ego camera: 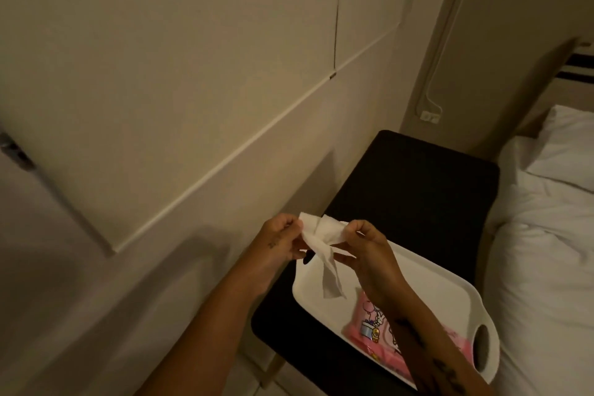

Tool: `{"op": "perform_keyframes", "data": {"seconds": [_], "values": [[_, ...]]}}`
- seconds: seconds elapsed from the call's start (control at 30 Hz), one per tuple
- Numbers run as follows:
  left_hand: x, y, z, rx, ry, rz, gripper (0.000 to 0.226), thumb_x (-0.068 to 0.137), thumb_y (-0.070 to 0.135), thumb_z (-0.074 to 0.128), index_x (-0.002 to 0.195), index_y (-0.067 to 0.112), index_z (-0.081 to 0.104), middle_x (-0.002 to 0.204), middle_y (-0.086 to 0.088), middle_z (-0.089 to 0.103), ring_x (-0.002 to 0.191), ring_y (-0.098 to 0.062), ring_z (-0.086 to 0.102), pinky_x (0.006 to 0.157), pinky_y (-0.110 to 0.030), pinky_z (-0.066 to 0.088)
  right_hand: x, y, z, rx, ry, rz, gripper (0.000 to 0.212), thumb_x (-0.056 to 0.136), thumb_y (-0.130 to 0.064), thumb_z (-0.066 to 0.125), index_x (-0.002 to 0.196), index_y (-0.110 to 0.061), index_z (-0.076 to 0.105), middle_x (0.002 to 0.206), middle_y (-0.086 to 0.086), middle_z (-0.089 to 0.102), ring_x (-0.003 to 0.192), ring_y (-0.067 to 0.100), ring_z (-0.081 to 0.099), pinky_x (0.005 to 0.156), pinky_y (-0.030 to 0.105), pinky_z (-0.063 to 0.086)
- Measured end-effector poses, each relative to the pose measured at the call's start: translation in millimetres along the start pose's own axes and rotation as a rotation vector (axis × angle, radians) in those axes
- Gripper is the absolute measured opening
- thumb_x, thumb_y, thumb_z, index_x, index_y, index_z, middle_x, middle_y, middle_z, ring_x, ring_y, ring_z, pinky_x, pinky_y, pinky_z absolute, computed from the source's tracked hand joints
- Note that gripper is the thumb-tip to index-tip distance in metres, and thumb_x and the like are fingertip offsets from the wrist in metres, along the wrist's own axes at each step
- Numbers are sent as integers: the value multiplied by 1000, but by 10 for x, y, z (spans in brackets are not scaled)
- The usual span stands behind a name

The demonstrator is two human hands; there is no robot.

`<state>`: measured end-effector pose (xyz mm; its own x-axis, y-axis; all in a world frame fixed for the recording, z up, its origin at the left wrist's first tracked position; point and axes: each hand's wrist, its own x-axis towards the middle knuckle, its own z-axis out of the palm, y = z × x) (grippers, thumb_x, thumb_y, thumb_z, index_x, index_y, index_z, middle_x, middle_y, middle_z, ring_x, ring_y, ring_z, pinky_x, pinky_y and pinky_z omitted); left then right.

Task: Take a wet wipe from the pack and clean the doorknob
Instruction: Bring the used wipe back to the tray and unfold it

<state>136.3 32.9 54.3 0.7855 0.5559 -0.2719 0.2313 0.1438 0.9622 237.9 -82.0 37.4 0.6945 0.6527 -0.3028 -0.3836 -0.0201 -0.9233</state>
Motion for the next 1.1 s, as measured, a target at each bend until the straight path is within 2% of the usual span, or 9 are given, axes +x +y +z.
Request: {"op": "perform_keyframes", "data": {"seconds": [0.2, 0.27, 0.33, 0.43, 0.5, 0.63, 0.8, 1.0, 1.1], "values": [[289, 25, 14, -36, -130, 3, 18, 99, 16, 36, 97, 14, 54, 96, -7, 63, 86, -18, 61, 69, -25, 49, -20, 27, -57, -96, 27, -96, 18, 85, -28, 53, 98, -16, 51, 100, 1, 60, 93, 21, 60, 85, 35, 49], [360, 41, -8, -65, -171, 16, 19, 99, 18, 36, 95, 15, 54, 94, -6, 64, 84, -17, 63, 68, -24, 50, -29, 15, -61, -207, 17, -125, 23, 79, -27, 59, 99, -17, 55, 100, 1, 62, 90, 14, 62, 74, 21, 51], [432, 48, -22, -102, -204, 10, 19, 99, 19, 37, 99, 14, 55, 96, -7, 65, 86, -18, 64, 69, -24, 52, -31, -31, -31, -238, 62, -162, 3, 84, -13, 58, 85, -15, 60, 89, 0, 65, 77, 5, 63, 60, 10, 48], [533, 7, -24, -165, -229, -31, 21, 98, 19, 39, 110, 10, 53, 109, -15, 63, 98, -25, 62, 84, -35, 52, -2, -63, -35, -227, 172, -193, 14, 86, -8, 55, 74, -12, 61, 81, 3, 66, 76, 14, 61, 66, 21, 49], [572, -37, -18, -186, -290, -84, 24, 98, 24, 40, 114, 10, 51, 112, -15, 61, 98, -26, 62, 81, -36, 52, 3, -93, -41, -180, 208, -181, 12, 88, -7, 53, 81, -10, 61, 86, 6, 66, 82, 20, 61, 74, 31, 49], [618, -175, -18, -102, -482, -276, 54, 80, 43, 60, 125, 17, 47, 122, -12, 61, 110, -29, 62, 92, -42, 52, 48, -81, -94, -82, 285, -84, 13, 91, -9, 48, 82, -10, 58, 88, 8, 62, 83, 23, 61, 72, 35, 53], [689, -267, -25, -65, -493, -273, 50, 84, 14, 64, 129, 12, 44, 124, -14, 58, 106, -25, 61, 82, -32, 56, 95, -13, -184, 87, 250, 38, 14, 93, -14, 44, 90, -8, 57, 97, 13, 61, 89, 27, 61, 70, 36, 54], [779, -313, -7, -135, -409, -336, 38, 87, 13, 60, 122, 19, 46, 116, -5, 58, 100, -22, 60, 73, -34, 53, 150, 200, -304, 151, 27, 211, 35, 80, -1, 57, 113, -11, 51, 104, 14, 63, 92, 28, 62, 78, 39, 54], [838, -383, -6, -83, -422, -332, 49, 82, 11, 66, 123, 25, 43, 116, -1, 57, 107, -24, 58, 87, -42, 54, 203, 292, -310, 98, 115, 196, 37, 82, 9, 55, 112, -12, 49, 104, 16, 61, 95, 31, 61, 79, 42, 54]]}}
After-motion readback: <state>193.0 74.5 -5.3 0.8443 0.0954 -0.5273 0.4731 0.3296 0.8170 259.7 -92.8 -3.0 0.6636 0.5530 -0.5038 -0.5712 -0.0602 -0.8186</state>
